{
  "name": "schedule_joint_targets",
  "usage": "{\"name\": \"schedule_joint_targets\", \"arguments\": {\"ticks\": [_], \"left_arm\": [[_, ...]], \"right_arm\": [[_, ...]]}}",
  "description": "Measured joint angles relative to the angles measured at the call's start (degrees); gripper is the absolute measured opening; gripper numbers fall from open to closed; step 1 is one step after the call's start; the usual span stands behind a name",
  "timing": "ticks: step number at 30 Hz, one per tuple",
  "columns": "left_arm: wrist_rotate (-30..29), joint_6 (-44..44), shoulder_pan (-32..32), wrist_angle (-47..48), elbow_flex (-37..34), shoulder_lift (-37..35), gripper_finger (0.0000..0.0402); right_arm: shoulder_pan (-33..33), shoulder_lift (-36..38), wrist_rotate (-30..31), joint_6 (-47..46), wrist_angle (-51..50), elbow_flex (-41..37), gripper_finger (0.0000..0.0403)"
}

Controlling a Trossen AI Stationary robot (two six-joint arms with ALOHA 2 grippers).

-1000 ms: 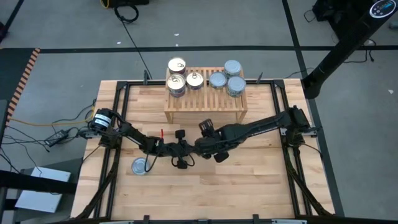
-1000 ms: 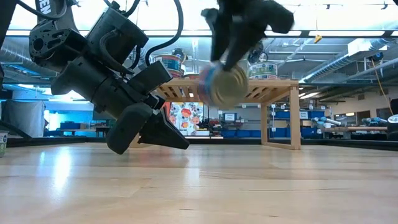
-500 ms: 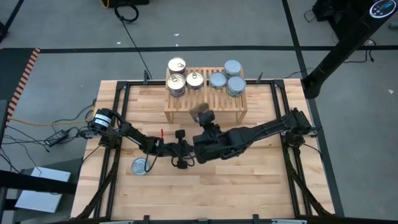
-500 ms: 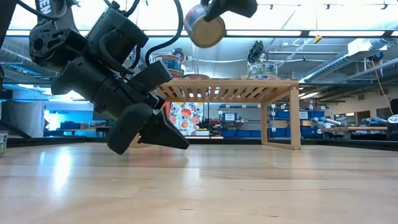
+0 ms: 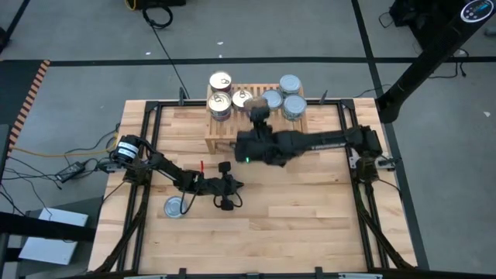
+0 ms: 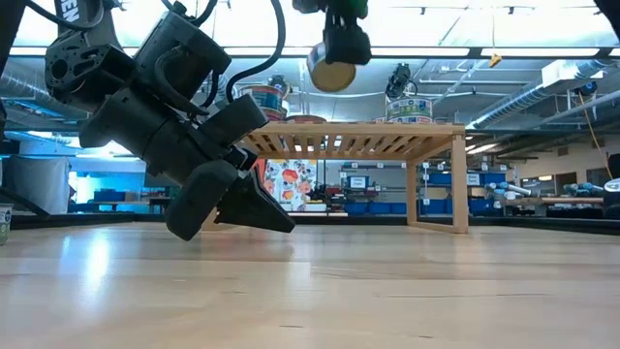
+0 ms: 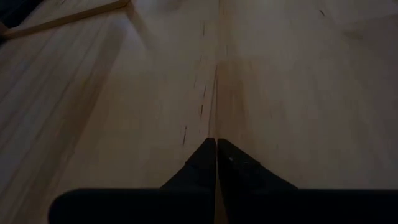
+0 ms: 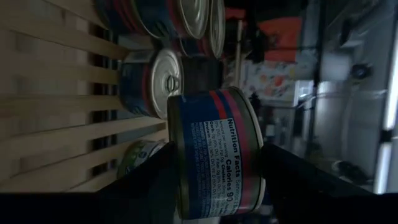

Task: Stack canned seafood by type on shelf
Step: Stack the blue pink tuna can on top of the blue pink tuna can on the shelf

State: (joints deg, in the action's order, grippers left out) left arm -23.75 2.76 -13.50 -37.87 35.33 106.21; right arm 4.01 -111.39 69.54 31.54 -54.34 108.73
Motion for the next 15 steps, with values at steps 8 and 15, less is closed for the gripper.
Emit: {"name": "schedule_joint_targets", "arguments": {"ticks": [8, 15], "left_arm": [[0.0, 0.2, 0.0, 0.0, 0.0, 0.0, 0.0019], [0.0, 0.7, 0.0, 0.0, 0.0, 0.0, 0.0019]], "right_arm": [[-7.5, 0.0, -5.7, 11.3, 15.2, -1.7, 0.0215], [-10.7, 0.0, -10.7, 22.6, 27.9, -3.4, 0.0215]]}}
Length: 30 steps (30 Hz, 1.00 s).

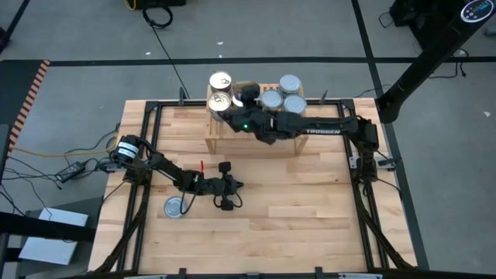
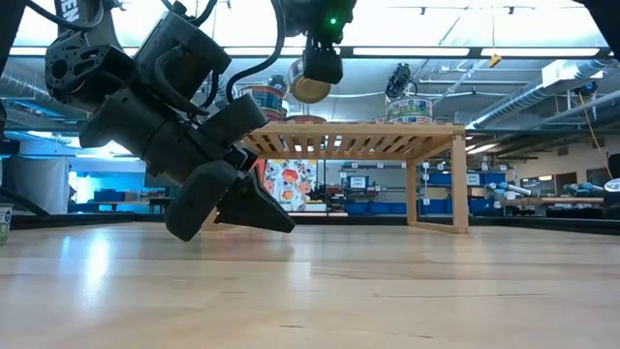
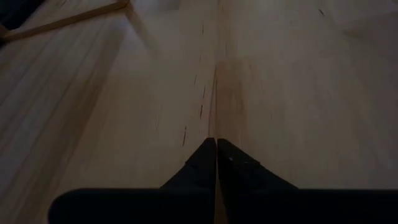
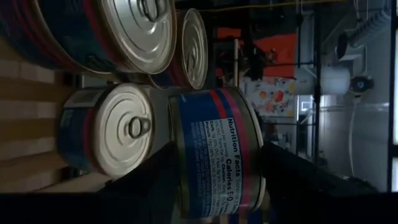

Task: Stack canned seafood by type on shelf
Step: Stack the blue pink tuna can on top of the blue pink tuna can on the shelf

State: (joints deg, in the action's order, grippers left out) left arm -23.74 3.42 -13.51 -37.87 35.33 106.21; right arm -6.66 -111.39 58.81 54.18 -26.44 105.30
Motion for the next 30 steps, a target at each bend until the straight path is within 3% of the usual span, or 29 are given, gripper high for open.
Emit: {"name": "schedule_joint_targets", "arguments": {"ticks": [21, 30], "left_arm": [[0.0, 0.3, 0.0, 0.0, 0.0, 0.0, 0.0019], [0.0, 0.4, 0.0, 0.0, 0.0, 0.0, 0.0019]], "right_arm": [[-5.6, -1.1, -10.8, 2.4, 0.4, -0.1, 0.0215], [-5.6, -1.1, -11.1, 1.4, 0.7, -0.1, 0.0234]]}}
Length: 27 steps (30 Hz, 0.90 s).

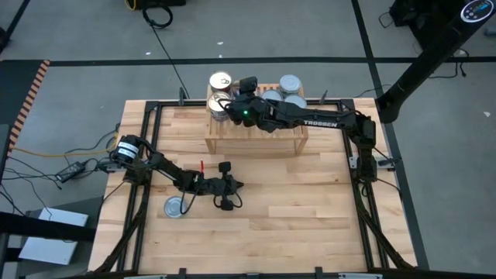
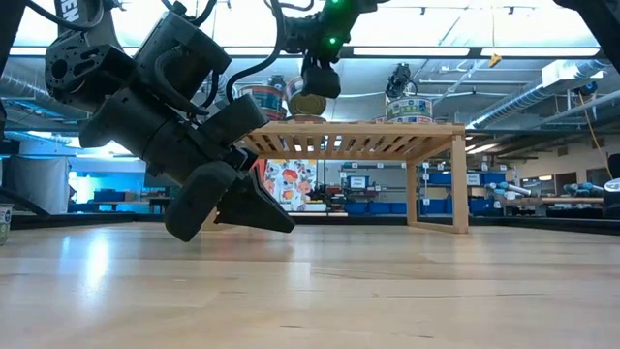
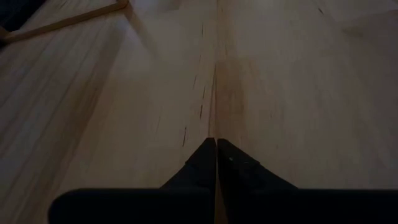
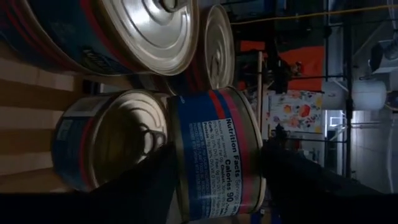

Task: Stack canned seafood by type on shelf
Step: Stack the blue pink tuna can on top of the blue pink tuna can on the shelf

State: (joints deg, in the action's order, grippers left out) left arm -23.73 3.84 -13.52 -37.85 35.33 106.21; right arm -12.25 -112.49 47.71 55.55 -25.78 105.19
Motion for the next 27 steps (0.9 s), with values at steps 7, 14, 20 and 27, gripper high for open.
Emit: {"name": "schedule_joint_targets", "arguments": {"ticks": [7, 14, 20, 27], "left_arm": [[0.0, 0.0, 0.0, 0.0, 0.0, 0.0, 0.0019], [0.0, 0.0, 0.0, 0.0, 0.0, 0.0, 0.0019], [0.0, 0.0, 0.0, 0.0, 0.0, 0.0, 0.0019], [0.0, 0.0, 0.0, 0.0, 0.0, 0.0, 0.0019]], "right_arm": [[0.0, 0.1, -1.2, -1.6, -3.9, 0.0, 0.0265], [0.0, 0.1, -2.6, -2.9, -8.5, 0.0, 0.0279], [-0.2, 0.1, -5.4, -3.0, -8.7, 0.0, 0.0282], [-1.0, 0.1, -7.8, -4.3, -8.9, 0.0, 0.0284]]}}
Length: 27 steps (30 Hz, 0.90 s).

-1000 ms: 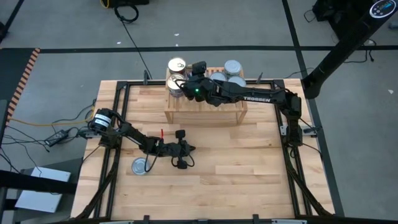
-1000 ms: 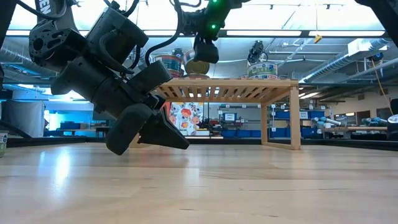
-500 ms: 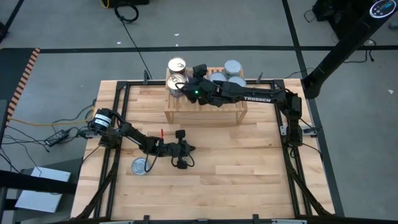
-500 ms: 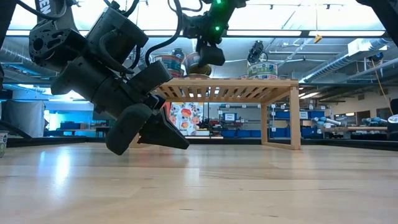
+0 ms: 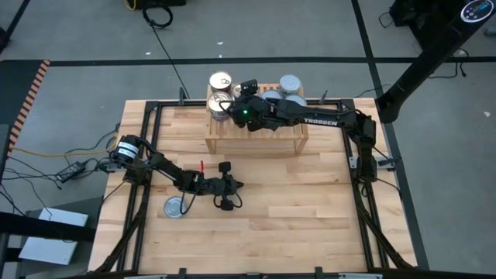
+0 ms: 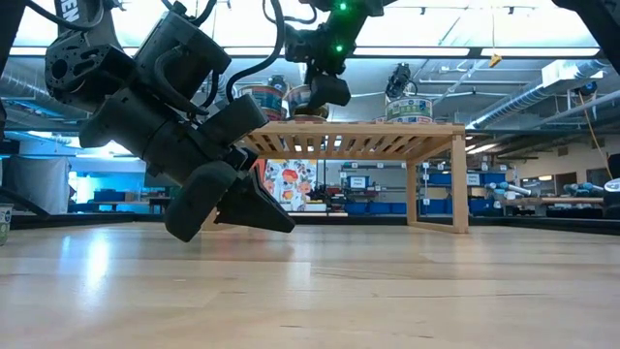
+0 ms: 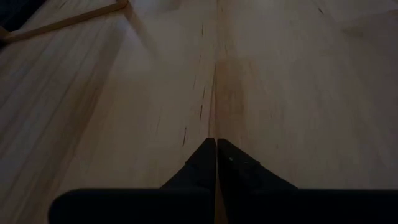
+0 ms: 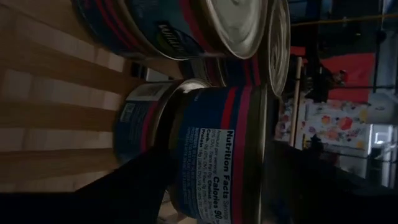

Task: Stack canned seafood by type on shelf
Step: Stack the blue pink tuna can on top of the blue pink tuna can on the shelf

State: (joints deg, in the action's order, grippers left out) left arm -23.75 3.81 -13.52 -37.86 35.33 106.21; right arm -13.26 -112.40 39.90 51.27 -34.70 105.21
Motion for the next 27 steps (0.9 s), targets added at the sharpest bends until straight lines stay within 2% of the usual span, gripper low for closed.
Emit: {"name": "schedule_joint_targets", "arguments": {"ticks": [3, 9, 27], "left_arm": [[0.0, 0.0, 0.0, 0.0, 0.0, 0.0, 0.0019], [0.0, 0.0, 0.0, 0.0, 0.0, 0.0, 0.0019], [0.0, 0.0, 0.0, 0.0, 0.0, 0.0, 0.0019]], "right_arm": [[-0.4, 0.0, -0.2, -3.6, -0.1, 0.1, 0.0287], [-2.1, 0.0, -4.3, -10.8, -1.4, 0.5, 0.0289], [-3.4, 0.0, -8.7, -13.6, -1.3, 0.6, 0.0288]]}}
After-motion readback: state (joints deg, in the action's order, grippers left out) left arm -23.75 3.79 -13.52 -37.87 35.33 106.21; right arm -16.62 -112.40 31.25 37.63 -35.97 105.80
